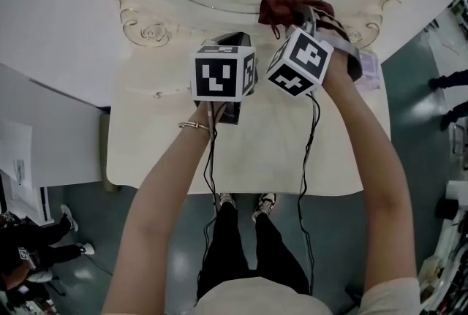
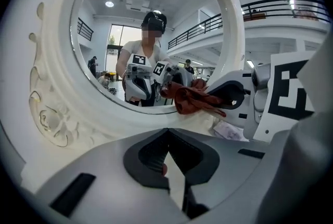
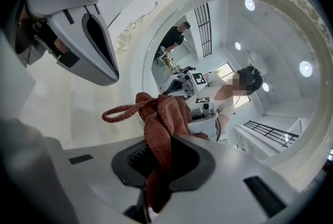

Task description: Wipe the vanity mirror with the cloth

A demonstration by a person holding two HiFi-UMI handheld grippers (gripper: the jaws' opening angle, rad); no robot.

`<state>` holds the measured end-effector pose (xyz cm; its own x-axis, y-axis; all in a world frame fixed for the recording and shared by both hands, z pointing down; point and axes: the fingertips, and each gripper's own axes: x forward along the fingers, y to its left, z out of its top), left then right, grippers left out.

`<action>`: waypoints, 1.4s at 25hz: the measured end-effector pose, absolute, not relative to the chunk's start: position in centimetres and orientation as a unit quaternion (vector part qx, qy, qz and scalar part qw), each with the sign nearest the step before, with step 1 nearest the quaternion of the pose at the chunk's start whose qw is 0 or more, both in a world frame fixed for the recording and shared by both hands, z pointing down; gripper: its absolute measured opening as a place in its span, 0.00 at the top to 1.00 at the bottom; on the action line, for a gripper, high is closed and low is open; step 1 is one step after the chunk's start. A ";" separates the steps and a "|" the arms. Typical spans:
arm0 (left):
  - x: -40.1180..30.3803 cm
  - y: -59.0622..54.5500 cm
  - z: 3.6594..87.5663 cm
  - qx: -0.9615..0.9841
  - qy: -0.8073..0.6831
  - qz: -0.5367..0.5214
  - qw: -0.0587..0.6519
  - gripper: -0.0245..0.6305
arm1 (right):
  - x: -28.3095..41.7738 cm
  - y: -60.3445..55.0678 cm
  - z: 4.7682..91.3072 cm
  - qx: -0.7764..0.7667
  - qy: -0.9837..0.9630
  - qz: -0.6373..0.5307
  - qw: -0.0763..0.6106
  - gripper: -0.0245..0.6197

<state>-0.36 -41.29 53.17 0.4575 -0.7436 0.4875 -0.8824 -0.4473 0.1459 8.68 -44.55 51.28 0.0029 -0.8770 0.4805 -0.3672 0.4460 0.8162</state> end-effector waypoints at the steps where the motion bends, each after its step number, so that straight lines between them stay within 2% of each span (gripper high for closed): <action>1: -0.5 -41.4 53.0 0.832 -0.489 0.179 0.192 0.95 | 8.7 -44.5 51.3 0.468 -0.665 -0.237 0.531 0.87; 10: 0.0 -42.0 49.8 0.840 -0.483 0.178 0.170 0.95 | 8.4 -44.1 49.7 0.472 -0.669 -0.234 0.524 0.87; 18: -0.1 -41.2 43.5 0.843 -0.493 0.168 0.134 0.95 | 8.9 -43.2 43.0 0.501 -0.673 -0.249 0.485 0.87; 27: 0.2 -38.7 33.7 0.858 -0.494 0.127 0.063 0.95 | 9.3 -39.4 33.6 0.541 -0.706 -0.247 0.385 0.87; 35: 1.1 -33.5 32.5 0.865 -0.491 0.091 0.055 0.95 | 10.1 -34.1 31.6 0.552 -0.771 -0.174 0.264 0.87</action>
